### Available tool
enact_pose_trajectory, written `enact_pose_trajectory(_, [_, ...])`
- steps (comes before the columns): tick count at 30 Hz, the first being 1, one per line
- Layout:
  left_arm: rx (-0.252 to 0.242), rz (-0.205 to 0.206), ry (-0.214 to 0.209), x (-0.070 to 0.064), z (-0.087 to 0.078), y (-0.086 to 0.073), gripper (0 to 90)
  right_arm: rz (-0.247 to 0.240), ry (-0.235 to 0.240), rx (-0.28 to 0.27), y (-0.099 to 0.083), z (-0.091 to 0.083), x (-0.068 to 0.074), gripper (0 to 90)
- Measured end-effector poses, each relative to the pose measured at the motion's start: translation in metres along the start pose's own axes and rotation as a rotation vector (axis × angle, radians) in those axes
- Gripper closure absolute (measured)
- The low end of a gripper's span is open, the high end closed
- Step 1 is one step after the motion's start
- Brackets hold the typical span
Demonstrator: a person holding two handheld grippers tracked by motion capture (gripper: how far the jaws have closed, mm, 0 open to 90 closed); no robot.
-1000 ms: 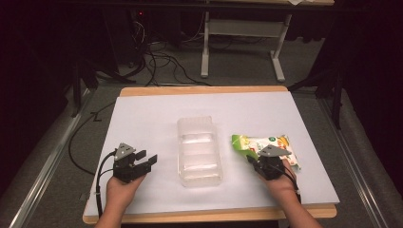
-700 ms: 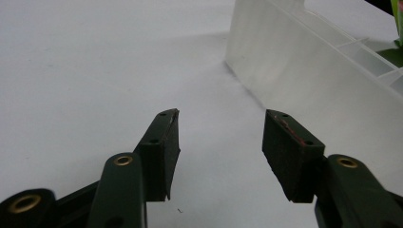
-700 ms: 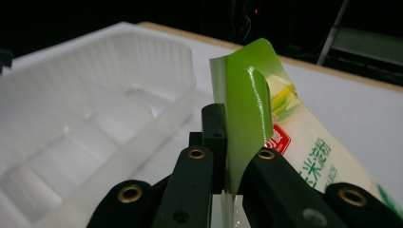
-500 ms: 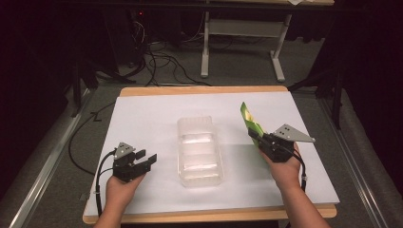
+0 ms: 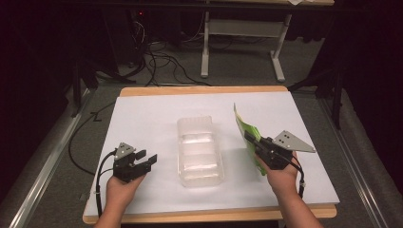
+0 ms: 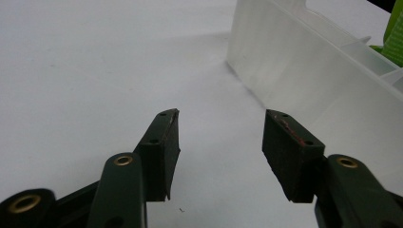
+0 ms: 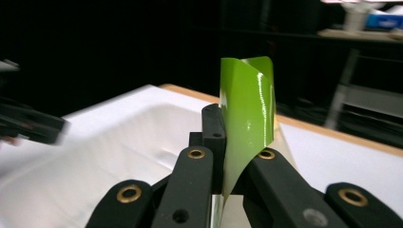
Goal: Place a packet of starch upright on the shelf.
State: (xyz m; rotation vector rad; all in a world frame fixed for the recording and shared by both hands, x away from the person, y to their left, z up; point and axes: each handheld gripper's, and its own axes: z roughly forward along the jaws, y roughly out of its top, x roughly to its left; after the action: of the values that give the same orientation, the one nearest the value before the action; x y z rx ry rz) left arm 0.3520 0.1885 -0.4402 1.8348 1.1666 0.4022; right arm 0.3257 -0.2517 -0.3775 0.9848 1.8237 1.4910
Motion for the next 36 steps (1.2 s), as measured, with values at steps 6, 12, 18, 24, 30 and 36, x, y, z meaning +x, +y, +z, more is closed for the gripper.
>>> enact_pose_trajectory(6, [0.001, 0.001, -0.001, 0.0, 0.001, 0.0, 47.4, 0.007, -0.084, 0.034, -0.014, -0.016, -0.009, 88.7])
enact_pose_trajectory(12, [0.0, 0.006, 0.001, -0.002, 0.001, 0.0, 47.4, -0.045, -0.098, 0.091, -0.023, -0.014, -0.001, 88.7])
enact_pose_trajectory(18, [-0.002, 0.006, 0.001, -0.001, 0.001, 0.001, 47.4, -0.018, -0.059, 0.116, -0.025, -0.005, 0.006, 90.0])
enact_pose_trajectory(24, [0.001, 0.009, -0.001, -0.001, 0.001, 0.001, 47.4, 0.074, -0.134, 0.036, -0.017, -0.021, -0.022, 90.0])
enact_pose_trajectory(30, [0.007, 0.011, 0.001, -0.002, 0.003, 0.0, 47.4, 0.134, -0.21, -0.03, -0.014, -0.044, -0.05, 90.0])
enact_pose_trajectory(36, [0.008, 0.014, 0.0, -0.003, 0.003, 0.001, 47.4, 0.137, -0.224, -0.039, -0.016, -0.047, -0.054, 89.9])
